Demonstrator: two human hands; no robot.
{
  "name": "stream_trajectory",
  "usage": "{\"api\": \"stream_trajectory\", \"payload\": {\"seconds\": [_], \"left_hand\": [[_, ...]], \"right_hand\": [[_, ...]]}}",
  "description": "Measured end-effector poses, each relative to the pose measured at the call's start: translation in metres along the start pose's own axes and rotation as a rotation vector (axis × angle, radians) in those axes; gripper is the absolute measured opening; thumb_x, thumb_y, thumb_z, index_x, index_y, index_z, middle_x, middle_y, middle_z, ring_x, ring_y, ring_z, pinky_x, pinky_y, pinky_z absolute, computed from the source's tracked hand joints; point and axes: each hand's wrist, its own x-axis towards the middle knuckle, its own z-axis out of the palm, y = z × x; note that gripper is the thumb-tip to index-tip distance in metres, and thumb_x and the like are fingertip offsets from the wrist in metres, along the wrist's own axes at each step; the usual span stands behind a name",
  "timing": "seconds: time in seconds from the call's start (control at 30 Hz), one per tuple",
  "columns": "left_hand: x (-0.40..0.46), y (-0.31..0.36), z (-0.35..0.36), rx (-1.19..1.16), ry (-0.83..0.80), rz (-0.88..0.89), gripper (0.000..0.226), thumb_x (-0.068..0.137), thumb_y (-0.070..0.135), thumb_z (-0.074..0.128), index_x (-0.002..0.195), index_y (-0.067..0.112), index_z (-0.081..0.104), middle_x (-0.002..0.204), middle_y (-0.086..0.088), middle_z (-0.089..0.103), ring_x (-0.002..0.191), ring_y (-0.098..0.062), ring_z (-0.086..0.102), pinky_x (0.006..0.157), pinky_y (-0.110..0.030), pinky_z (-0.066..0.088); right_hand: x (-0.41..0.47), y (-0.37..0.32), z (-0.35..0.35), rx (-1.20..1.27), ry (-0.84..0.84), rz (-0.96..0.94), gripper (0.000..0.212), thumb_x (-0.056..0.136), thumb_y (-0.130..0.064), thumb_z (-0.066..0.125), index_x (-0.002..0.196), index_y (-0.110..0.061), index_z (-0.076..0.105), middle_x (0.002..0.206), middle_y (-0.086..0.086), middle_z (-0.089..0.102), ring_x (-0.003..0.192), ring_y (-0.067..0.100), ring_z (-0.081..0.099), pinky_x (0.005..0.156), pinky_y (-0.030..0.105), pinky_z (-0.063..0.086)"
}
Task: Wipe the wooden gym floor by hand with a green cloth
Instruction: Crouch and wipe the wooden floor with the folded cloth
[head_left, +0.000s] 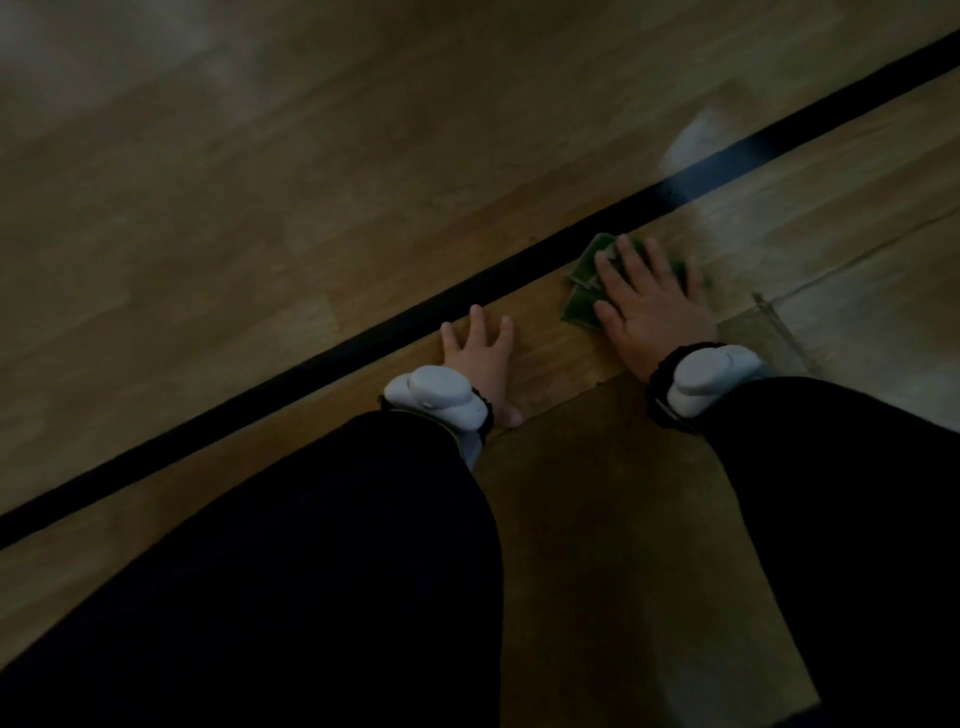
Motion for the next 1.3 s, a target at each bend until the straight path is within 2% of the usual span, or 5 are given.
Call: {"api": "stream_trajectory", "payload": {"seconds": [0.17, 0.33, 0.8, 1.0, 1.3], "left_hand": [[0.005, -0.004, 0.005, -0.013, 0.012, 0.006, 0.113, 0.077, 0.027, 0.077, 0.151, 0.029, -0.008, 0.157, -0.003, -0.024, 0.143, -0.04, -0.015, 0.109, -0.064, 0.024], [0.005, -0.002, 0.006, -0.023, 0.002, -0.009, 0.113, 0.077, 0.026, 0.077, 0.151, 0.03, -0.008, 0.156, -0.001, -0.025, 0.143, -0.039, -0.016, 0.108, -0.065, 0.025], [0.005, 0.003, 0.007, 0.069, 0.031, -0.018, 0.109, 0.08, 0.031, 0.073, 0.152, 0.02, -0.008, 0.157, -0.01, -0.021, 0.141, -0.047, -0.013, 0.116, -0.056, 0.012], [0.004, 0.001, 0.006, 0.042, 0.047, -0.006, 0.109, 0.08, 0.032, 0.074, 0.152, 0.02, -0.007, 0.157, -0.01, -0.021, 0.141, -0.047, -0.014, 0.117, -0.054, 0.01], [0.001, -0.004, 0.004, -0.005, 0.024, 0.032, 0.109, 0.081, 0.029, 0.073, 0.152, 0.023, -0.009, 0.157, -0.008, -0.023, 0.142, -0.043, -0.015, 0.115, -0.056, 0.015]], "right_hand": [[0.027, 0.055, -0.021, 0.107, -0.083, 0.33, 0.056, 0.1, -0.05, 0.018, 0.151, -0.036, 0.001, 0.16, -0.006, -0.007, 0.146, 0.03, -0.01, 0.112, 0.062, -0.005], [0.025, 0.047, -0.018, 0.132, 0.007, 0.427, 0.055, 0.101, -0.046, 0.02, 0.152, -0.032, 0.006, 0.161, -0.003, -0.004, 0.147, 0.031, -0.005, 0.113, 0.063, 0.0], [-0.01, -0.073, 0.01, 0.04, 0.015, 0.027, 0.054, 0.1, -0.044, 0.024, 0.151, -0.035, 0.012, 0.161, -0.005, -0.002, 0.147, 0.027, -0.002, 0.113, 0.058, 0.002], [-0.022, -0.065, 0.01, 0.046, -0.011, -0.074, 0.053, 0.1, -0.045, 0.023, 0.15, -0.039, 0.01, 0.16, -0.01, 0.0, 0.147, 0.021, -0.003, 0.114, 0.051, 0.001], [-0.007, 0.046, -0.012, 0.154, -0.028, 0.349, 0.054, 0.101, -0.046, 0.02, 0.152, -0.034, 0.008, 0.161, -0.004, -0.003, 0.147, 0.028, -0.005, 0.116, 0.056, -0.001]]}}
